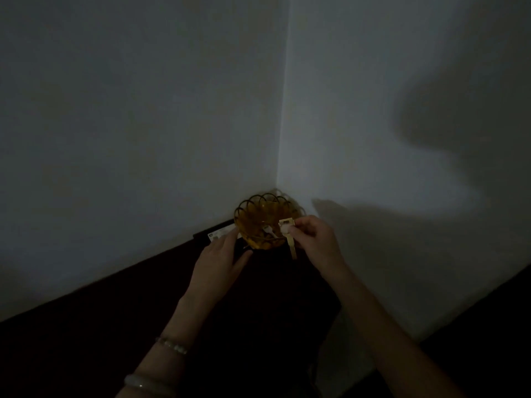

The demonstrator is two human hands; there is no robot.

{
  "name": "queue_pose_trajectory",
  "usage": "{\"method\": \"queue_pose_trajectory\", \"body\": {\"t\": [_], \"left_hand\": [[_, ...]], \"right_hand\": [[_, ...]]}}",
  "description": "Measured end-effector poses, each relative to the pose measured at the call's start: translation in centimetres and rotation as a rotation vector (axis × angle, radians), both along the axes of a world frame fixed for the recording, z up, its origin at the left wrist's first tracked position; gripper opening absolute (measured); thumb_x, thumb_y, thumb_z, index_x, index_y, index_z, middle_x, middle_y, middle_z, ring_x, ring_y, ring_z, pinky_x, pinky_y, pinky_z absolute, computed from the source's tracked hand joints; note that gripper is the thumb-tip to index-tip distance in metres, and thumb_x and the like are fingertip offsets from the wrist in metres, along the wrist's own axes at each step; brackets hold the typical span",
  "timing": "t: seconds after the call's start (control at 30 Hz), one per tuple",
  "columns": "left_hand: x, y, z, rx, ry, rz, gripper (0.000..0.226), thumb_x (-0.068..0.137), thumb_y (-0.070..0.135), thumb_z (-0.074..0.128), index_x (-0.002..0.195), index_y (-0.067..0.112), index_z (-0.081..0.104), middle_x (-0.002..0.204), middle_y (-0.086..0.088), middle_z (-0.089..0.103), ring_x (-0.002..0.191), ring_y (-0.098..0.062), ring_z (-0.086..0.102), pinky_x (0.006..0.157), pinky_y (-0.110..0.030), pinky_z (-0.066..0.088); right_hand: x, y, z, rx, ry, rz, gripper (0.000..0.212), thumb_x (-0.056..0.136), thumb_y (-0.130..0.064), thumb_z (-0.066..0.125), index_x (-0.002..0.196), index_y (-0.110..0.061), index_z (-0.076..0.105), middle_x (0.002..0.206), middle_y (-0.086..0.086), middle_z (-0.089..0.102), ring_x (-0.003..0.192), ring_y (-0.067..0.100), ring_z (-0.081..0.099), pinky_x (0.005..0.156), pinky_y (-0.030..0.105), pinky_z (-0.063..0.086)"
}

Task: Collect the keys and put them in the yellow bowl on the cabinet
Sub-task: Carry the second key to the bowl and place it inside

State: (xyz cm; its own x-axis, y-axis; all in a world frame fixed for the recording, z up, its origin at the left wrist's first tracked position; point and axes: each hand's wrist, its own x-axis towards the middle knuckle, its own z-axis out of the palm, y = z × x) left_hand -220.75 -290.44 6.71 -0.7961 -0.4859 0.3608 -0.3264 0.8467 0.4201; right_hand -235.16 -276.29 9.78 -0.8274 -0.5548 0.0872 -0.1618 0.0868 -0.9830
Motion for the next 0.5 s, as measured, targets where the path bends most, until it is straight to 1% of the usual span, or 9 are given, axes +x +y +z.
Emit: {"method": "queue_pose_trajectory", "body": {"t": [0.1, 0.13, 0.27, 0.33, 0.43, 0.5], "left_hand": [[-1.5, -0.7, 0.2, 0.001, 0.005, 0.021, 0.057, 0.085, 0.037, 0.062, 0.132, 0.014, 0.041, 0.119, -0.012, 0.062, 0.108, -0.029, 0.057, 0.085, -0.04, 0.048], [-1.9, -0.9, 0.2, -0.003, -0.001, 0.029, 0.057, 0.085, 0.036, 0.062, 0.133, 0.013, 0.041, 0.119, -0.012, 0.062, 0.108, -0.029, 0.057, 0.085, -0.04, 0.047], [-3.2, -1.4, 0.2, -0.004, -0.022, 0.061, 0.056, 0.085, 0.035, 0.062, 0.131, 0.01, 0.043, 0.118, -0.014, 0.062, 0.105, -0.031, 0.058, 0.084, -0.04, 0.047], [-3.8, -1.4, 0.1, -0.007, -0.029, 0.085, 0.055, 0.084, 0.033, 0.064, 0.13, 0.009, 0.045, 0.115, -0.015, 0.063, 0.102, -0.032, 0.059, 0.081, -0.04, 0.048], [-4.3, -1.5, -0.3, -0.004, -0.047, 0.123, 0.056, 0.085, 0.036, 0.062, 0.132, 0.01, 0.043, 0.117, -0.014, 0.062, 0.103, -0.032, 0.059, 0.082, -0.041, 0.048], [-4.6, -1.5, -0.8, -0.014, -0.073, 0.152, 0.056, 0.086, 0.037, 0.061, 0.133, 0.012, 0.042, 0.121, -0.014, 0.061, 0.106, -0.032, 0.057, 0.086, -0.041, 0.047]], "right_hand": [[-2.3, -1.7, -0.4, 0.016, -0.023, 0.036, 0.018, 0.074, -0.014, 0.074, 0.068, -0.026, 0.062, 0.085, 0.011, 0.07, 0.086, 0.028, 0.067, 0.084, 0.052, 0.054], [-3.1, -2.3, -0.6, 0.03, -0.022, 0.051, 0.017, 0.074, -0.015, 0.073, 0.069, -0.026, 0.061, 0.086, 0.012, 0.069, 0.087, 0.029, 0.066, 0.084, 0.052, 0.054], [-6.4, -5.0, -1.3, 0.102, -0.018, 0.125, 0.014, 0.073, -0.022, 0.074, 0.069, -0.028, 0.062, 0.078, -0.001, 0.066, 0.081, 0.022, 0.064, 0.083, 0.048, 0.052], [-7.8, -6.7, -1.9, 0.173, -0.011, 0.168, 0.013, 0.074, -0.024, 0.073, 0.068, -0.029, 0.061, 0.078, -0.003, 0.065, 0.083, 0.023, 0.064, 0.083, 0.048, 0.053], [-9.5, -9.1, -3.1, 0.347, 0.1, 0.207, 0.016, 0.074, -0.024, 0.072, 0.065, -0.028, 0.059, 0.074, 0.0, 0.064, 0.076, 0.023, 0.062, 0.077, 0.043, 0.052], [-10.4, -10.5, -4.0, 0.477, 0.168, 0.266, 0.01, 0.074, -0.021, 0.073, 0.068, -0.018, 0.066, 0.078, 0.009, 0.069, 0.078, 0.025, 0.064, 0.073, 0.037, 0.052]]}}
